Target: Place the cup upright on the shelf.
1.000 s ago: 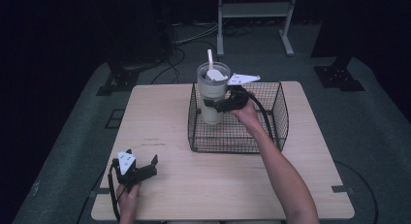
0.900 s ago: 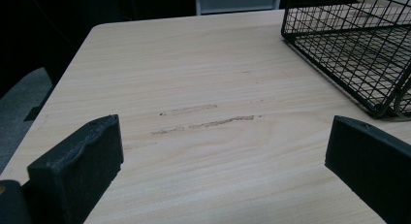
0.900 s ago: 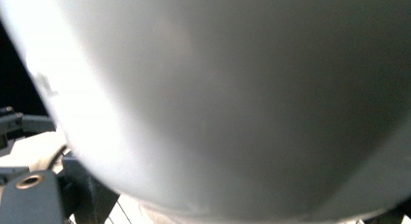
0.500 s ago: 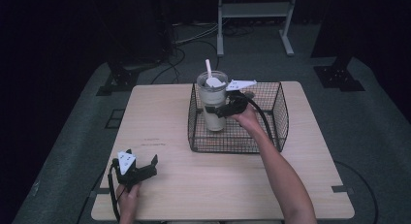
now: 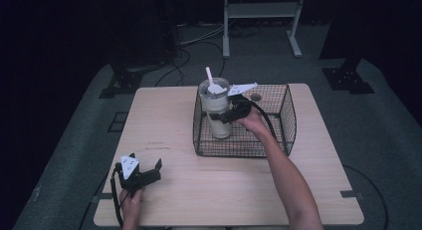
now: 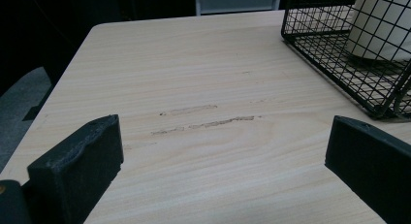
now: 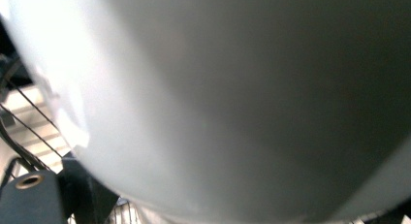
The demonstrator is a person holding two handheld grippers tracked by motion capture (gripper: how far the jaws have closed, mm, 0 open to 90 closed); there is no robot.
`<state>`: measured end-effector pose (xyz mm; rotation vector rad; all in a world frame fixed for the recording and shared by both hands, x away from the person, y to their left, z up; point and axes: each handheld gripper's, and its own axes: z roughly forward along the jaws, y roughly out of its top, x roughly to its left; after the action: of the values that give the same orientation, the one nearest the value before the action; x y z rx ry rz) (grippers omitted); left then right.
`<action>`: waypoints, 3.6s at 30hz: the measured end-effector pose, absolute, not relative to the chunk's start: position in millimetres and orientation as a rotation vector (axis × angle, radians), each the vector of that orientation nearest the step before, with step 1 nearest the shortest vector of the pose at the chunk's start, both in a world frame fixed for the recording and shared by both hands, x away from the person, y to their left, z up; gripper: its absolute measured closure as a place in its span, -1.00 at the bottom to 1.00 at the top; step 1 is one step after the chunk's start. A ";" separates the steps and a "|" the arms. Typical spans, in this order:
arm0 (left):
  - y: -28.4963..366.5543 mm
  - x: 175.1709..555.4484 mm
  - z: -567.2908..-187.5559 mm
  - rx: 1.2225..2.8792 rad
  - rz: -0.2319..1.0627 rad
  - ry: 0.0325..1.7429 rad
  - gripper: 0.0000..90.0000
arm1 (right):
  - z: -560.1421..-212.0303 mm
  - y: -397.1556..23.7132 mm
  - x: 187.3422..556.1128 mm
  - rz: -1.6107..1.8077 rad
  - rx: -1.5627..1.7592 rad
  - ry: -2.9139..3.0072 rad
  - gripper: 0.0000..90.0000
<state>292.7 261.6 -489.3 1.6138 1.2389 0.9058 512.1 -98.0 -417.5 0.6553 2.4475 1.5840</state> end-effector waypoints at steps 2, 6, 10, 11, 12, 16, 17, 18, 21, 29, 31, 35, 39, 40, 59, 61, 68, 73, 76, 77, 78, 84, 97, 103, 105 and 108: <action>261.6 292.7 -489.4 1.615 0.906 1.239 -1.00 | -420.1 -97.6 513.0 1.550 0.630 2.470 -0.80; 261.4 292.6 -489.4 1.614 0.906 1.239 -1.00 | -421.9 -101.6 513.6 1.563 0.636 2.473 -0.80; 261.4 292.5 -489.3 1.618 0.908 1.238 -1.00 | -423.2 -106.8 514.3 1.582 0.622 2.471 -0.80; 261.4 292.5 -489.3 1.618 0.907 1.238 -1.00 | -423.3 -107.7 514.1 1.582 0.622 2.471 -0.80; 261.4 292.5 -489.3 1.619 0.908 1.238 -1.00 | -424.6 -108.6 513.7 1.587 0.615 2.466 -0.80; 261.2 292.3 -489.3 1.622 0.911 1.236 -1.00 | -425.5 -109.3 512.3 1.584 0.574 2.464 -0.80; 261.2 292.3 -489.3 1.622 0.911 1.236 -1.00 | -425.4 -109.3 512.0 1.580 0.568 2.465 -0.80; 261.2 292.4 -489.3 1.622 0.910 1.236 -1.00 | -425.8 -109.3 511.9 1.580 0.561 2.460 -0.80; 261.3 292.4 -489.3 1.621 0.910 1.237 -1.00 | -426.2 -109.1 509.6 1.577 0.577 2.447 -0.80; 261.1 292.4 -489.3 1.622 0.910 1.237 -1.00 | -429.0 -112.1 506.2 1.590 0.550 2.417 -0.80; 261.0 292.4 -489.3 1.623 0.910 1.237 -1.00 | -428.9 -112.7 506.0 1.591 0.554 2.419 -0.80; 261.0 292.4 -489.3 1.624 0.910 1.236 -1.00 | -429.0 -113.7 505.8 1.593 0.559 2.418 -0.80; 261.0 292.4 -489.3 1.623 0.909 1.236 -1.00 | -429.1 -115.8 504.6 1.596 0.568 2.423 -0.80; 261.0 292.4 -489.3 1.624 0.910 1.236 -1.00 | -429.3 -116.6 504.7 1.598 0.565 2.422 -0.81; 260.7 292.7 -489.4 1.626 0.910 1.237 -1.00 | -429.9 -129.3 499.3 1.590 0.572 2.431 -0.81; 260.6 292.7 -489.4 1.626 0.911 1.237 -1.00 | -429.8 -130.8 498.9 1.586 0.568 2.435 -0.81; 260.3 292.9 -489.4 1.629 0.913 1.241 -1.00 | -429.0 -132.0 496.8 1.568 0.573 2.441 -0.81; 260.4 293.0 -489.3 1.629 0.913 1.242 -1.00 | -429.1 -133.7 495.6 1.552 0.576 2.449 -0.81; 260.5 293.2 -489.2 1.631 0.911 1.243 -1.00 | -429.8 -135.6 494.4 1.552 0.584 2.448 -0.81; 260.4 293.2 -489.2 1.631 0.911 1.243 -1.00 | -430.1 -136.2 494.3 1.550 0.582 2.447 -0.81; 260.3 293.2 -489.2 1.631 0.912 1.241 -1.00 | -430.3 -137.1 494.2 1.544 0.579 2.447 -0.81; 260.1 293.3 -489.3 1.632 0.912 1.244 -1.00 | -428.7 -143.1 490.7 1.550 0.591 2.429 -0.81; 259.3 293.0 -489.4 1.639 0.919 1.234 -1.00 | -415.5 -159.4 482.0 1.508 0.617 2.394 -0.80; 259.2 293.0 -489.4 1.640 0.920 1.234 -1.00 | -409.9 -164.3 477.5 1.496 0.628 2.387 -0.80; 259.2 292.9 -489.4 1.641 0.921 1.233 -1.00 | -407.8 -165.2 475.7 1.492 0.627 2.388 -0.80; 259.0 292.9 -489.4 1.642 0.922 1.232 -1.00 | -403.9 -166.9 472.5 1.486 0.618 2.387 -0.80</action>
<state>292.9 259.0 -489.4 1.6421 1.2324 0.9222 472.5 -166.9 -403.9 0.6183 2.3872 1.4865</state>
